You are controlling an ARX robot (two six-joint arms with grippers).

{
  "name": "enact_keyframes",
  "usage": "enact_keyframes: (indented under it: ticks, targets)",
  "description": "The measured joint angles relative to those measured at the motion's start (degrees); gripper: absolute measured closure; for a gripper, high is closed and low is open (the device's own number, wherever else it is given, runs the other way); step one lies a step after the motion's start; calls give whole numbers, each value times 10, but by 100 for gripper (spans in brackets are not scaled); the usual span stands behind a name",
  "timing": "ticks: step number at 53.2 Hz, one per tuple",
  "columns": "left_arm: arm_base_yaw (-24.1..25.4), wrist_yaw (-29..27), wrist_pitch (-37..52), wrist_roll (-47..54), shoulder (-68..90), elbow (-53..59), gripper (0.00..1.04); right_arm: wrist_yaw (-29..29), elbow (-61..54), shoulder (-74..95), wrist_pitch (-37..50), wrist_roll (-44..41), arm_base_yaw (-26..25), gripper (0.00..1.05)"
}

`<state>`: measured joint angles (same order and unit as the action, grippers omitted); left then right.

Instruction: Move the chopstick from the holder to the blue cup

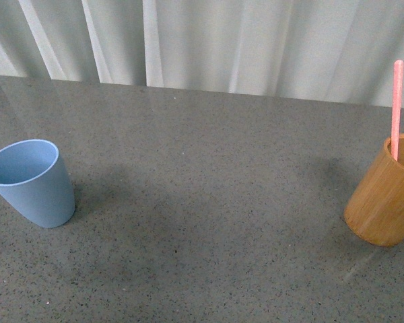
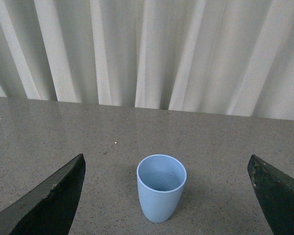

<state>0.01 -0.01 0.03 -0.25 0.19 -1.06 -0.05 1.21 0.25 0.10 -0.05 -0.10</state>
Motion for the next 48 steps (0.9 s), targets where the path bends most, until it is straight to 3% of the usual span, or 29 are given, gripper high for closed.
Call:
enact_keyframes:
  ticks: [48]
  targets:
    - [0, 0, 0, 0, 0, 0, 7, 0, 0, 0, 0, 0, 0, 10]
